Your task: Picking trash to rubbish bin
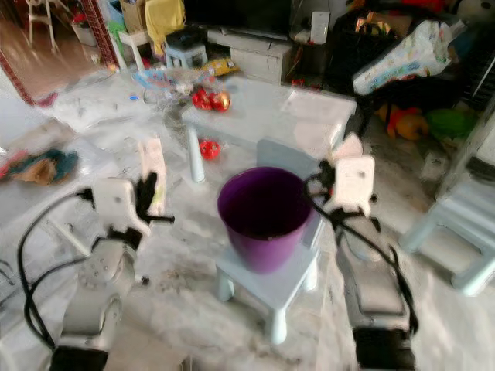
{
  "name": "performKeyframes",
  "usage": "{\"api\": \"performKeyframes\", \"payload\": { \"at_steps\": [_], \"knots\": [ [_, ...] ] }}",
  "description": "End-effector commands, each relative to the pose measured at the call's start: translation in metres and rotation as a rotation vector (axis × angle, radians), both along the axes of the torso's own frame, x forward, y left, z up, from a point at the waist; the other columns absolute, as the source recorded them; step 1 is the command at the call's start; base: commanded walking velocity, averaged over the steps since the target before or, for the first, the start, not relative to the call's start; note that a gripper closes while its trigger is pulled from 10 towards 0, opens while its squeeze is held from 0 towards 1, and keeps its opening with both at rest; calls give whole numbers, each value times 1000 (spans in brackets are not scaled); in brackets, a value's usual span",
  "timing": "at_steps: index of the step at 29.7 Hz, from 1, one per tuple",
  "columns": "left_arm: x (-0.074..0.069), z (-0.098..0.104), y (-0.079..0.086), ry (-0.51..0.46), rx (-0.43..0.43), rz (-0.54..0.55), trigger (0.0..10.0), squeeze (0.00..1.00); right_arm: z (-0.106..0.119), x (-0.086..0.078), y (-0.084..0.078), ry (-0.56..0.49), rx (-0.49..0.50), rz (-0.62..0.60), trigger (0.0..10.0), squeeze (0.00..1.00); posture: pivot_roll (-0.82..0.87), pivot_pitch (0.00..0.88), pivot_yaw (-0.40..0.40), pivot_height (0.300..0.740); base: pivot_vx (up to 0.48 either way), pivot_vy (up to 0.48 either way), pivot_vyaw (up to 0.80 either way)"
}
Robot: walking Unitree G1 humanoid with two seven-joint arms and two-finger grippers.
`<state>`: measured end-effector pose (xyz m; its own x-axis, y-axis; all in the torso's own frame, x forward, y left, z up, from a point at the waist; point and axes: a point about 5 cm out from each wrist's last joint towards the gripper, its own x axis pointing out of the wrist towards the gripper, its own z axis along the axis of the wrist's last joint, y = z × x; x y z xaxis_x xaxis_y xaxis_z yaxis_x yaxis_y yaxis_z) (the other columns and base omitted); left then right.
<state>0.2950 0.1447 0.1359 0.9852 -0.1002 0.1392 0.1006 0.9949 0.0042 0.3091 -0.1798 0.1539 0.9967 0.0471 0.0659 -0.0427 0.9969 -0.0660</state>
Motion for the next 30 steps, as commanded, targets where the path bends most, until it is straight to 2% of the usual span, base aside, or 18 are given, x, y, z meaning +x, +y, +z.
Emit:
{"api": "performKeyframes", "payload": {
  "at_steps": [1,4,10,30],
  "knots": [
    [4,6,8,-22,11,14,10000,0,4,1,4,-15,0,6,10000,0,-68,39,31,740,0,0,-800],
    [8,9,14,-31,10,25,10000,0,5,1,4,-22,-1,5,10000,0,-71,37,37,740,0,0,-379],
    [9,12,14,-46,6,18,10000,0,4,1,5,-21,2,5,10000,0,-69,34,41,740,196,0,0],
    [9,9,12,-39,32,1,10000,0,2,1,9,-18,10,13,10000,0,-62,30,46,740,462,0,0]
  ]
}}
